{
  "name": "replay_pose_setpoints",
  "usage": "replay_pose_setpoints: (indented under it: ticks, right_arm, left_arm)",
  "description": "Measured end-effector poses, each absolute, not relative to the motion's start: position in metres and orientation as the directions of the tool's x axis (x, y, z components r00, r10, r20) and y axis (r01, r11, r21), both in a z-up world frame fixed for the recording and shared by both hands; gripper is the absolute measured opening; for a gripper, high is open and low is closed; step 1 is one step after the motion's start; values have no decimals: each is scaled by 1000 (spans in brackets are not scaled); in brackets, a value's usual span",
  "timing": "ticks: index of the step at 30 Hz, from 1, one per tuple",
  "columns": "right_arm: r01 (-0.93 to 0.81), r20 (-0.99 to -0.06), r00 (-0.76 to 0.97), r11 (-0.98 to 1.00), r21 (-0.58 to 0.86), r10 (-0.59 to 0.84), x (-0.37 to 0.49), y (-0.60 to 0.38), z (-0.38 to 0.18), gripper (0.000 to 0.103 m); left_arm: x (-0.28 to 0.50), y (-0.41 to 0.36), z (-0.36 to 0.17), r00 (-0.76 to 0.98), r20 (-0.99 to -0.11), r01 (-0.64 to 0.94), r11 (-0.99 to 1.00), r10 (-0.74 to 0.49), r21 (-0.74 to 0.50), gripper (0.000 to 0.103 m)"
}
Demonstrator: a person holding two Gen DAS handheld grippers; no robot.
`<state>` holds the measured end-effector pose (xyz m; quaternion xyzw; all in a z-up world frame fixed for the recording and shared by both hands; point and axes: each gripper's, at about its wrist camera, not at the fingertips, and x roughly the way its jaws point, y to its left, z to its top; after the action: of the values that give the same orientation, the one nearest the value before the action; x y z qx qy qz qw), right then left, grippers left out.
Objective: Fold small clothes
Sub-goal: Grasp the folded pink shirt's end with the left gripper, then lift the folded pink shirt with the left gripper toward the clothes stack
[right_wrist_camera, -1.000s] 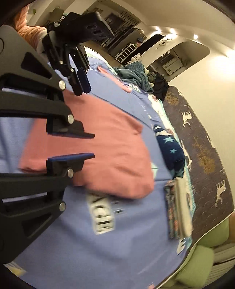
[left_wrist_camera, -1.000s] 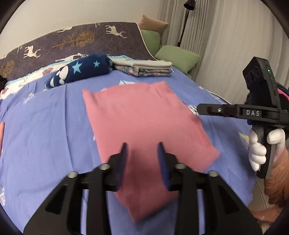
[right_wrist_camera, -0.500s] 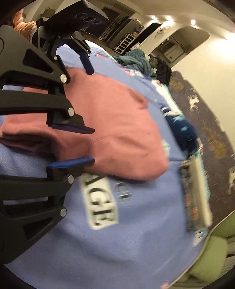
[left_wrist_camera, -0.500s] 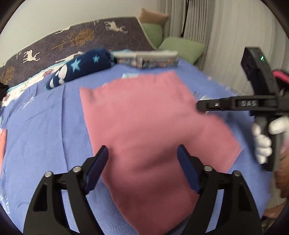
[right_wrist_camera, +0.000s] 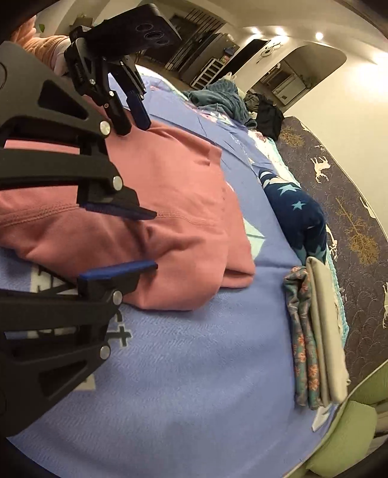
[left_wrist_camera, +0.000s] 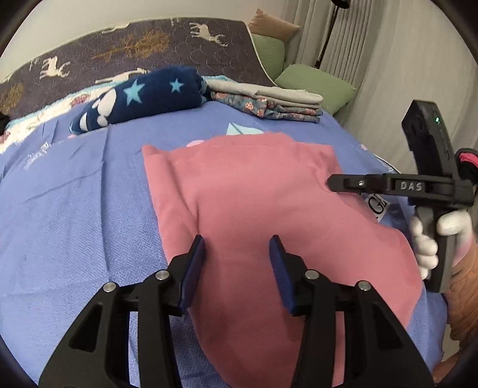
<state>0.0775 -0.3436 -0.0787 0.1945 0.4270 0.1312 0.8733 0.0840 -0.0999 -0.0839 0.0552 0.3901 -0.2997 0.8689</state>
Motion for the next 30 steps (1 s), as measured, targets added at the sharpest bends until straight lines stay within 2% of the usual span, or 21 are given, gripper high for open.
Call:
replay_pose_setpoints:
  ticks: [1, 2, 3, 5, 10, 12, 14, 19, 22, 24, 25, 27, 30]
  right_arm:
    - [-58, -696, 605, 893, 447, 387, 75, -346, -74, 43]
    - [-63, -681, 626, 895, 441, 379, 67, -351, -64, 56]
    - [-68, -671, 645, 902, 427, 366, 61, -355, -58, 64]
    - [-60, -671, 665, 919, 389, 327, 51, -367, -48, 70]
    - [-98, -707, 489, 838, 537, 510, 70, -376, -80, 71]
    - [-144, -710, 465, 837, 529, 528, 75, -364, -88, 79]
    - [-200, -704, 457, 833, 515, 544, 82, -352, -86, 81]
    - [-230, -703, 440, 827, 513, 559, 106, -339, -87, 81]
    - [-224, -686, 457, 820, 527, 566, 111, -344, -89, 70]
    - [-192, -680, 479, 823, 535, 554, 109, -351, -90, 48]
    - [-173, -681, 489, 826, 536, 544, 108, -353, -91, 44]
    - [-164, -667, 498, 816, 555, 554, 106, -356, -90, 28]
    - [-204, -662, 537, 842, 499, 523, 98, -344, -75, 21]
  left_arm:
    - [83, -98, -80, 523, -702, 568, 812, -484, -137, 49]
    - [80, -95, -75, 535, -690, 569, 812, -487, -132, 54]
    - [80, -90, -69, 556, -678, 561, 819, -482, -121, 65]
    - [90, -79, -65, 565, -673, 537, 832, -476, -138, 69]
    - [131, -70, -98, 410, -752, 488, 821, -516, -297, 69]
    - [135, -71, -101, 390, -728, 499, 794, -564, -347, 68]
    - [136, -76, -102, 346, -698, 522, 746, -627, -412, 64]
    - [137, -95, -103, 341, -724, 563, 747, -600, -353, 63]
    - [144, -99, -103, 344, -730, 570, 749, -590, -337, 58]
    - [147, -100, -102, 352, -728, 566, 753, -589, -336, 46]
    - [144, -98, -101, 357, -725, 564, 755, -588, -334, 42]
    - [142, -98, -96, 377, -721, 567, 761, -581, -316, 26]
    - [131, -102, -79, 426, -710, 589, 767, -561, -253, 22]
